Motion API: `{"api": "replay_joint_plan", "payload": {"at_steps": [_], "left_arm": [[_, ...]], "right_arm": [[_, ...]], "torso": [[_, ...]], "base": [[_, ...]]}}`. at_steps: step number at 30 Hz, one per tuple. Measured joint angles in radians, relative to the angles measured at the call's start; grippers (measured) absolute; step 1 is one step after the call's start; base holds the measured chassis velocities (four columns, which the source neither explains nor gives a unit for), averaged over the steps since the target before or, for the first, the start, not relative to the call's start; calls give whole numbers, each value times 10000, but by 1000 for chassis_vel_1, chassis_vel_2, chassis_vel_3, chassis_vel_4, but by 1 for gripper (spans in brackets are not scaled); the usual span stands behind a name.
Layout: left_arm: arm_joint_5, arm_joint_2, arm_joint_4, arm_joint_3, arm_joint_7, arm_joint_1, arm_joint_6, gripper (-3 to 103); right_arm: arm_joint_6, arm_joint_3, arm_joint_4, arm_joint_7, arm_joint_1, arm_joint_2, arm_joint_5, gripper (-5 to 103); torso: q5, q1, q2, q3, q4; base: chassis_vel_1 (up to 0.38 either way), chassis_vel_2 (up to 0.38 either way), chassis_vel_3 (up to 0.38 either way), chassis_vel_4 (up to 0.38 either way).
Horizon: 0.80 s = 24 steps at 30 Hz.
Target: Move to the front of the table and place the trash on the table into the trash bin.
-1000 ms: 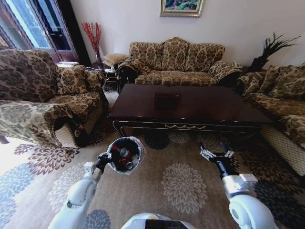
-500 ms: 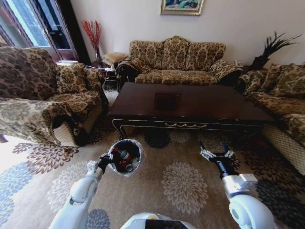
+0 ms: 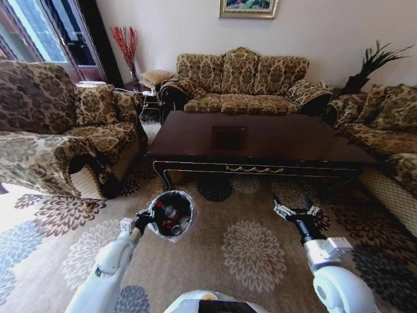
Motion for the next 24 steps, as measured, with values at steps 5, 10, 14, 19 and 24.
{"api": "replay_joint_plan", "payload": {"at_steps": [5,10,14,19,24], "left_arm": [[24,291,474,92,251,-328,494,1],[-67,501,827,200,354,-656,814,1],[-221,723,1250,342,361,-1058,912,1],[-268,992,1743,474,402,-1363,1027,1],[-637,1263,2392,545,580,-1593,1256,1]], "right_arm": [[0,0,0,0,0,0,0,100],[0,-1,-1,0,0,0,0,100],[0,-1,0,0,0,0,0,100],[0,0,-1,0,0,0,0,100],[0,0,0,0,0,0,0,100]], "torso": [[-1,-85,-227,-139,-1],[0,-165,-432,-267,2],[-1,-234,-601,-364,-3],[-1,-304,-757,-449,7],[-3,-394,-973,-574,-1]], "base": [[0,0,0,0],[0,0,0,0],[0,0,0,0],[0,0,0,0],[0,0,0,0]]}}
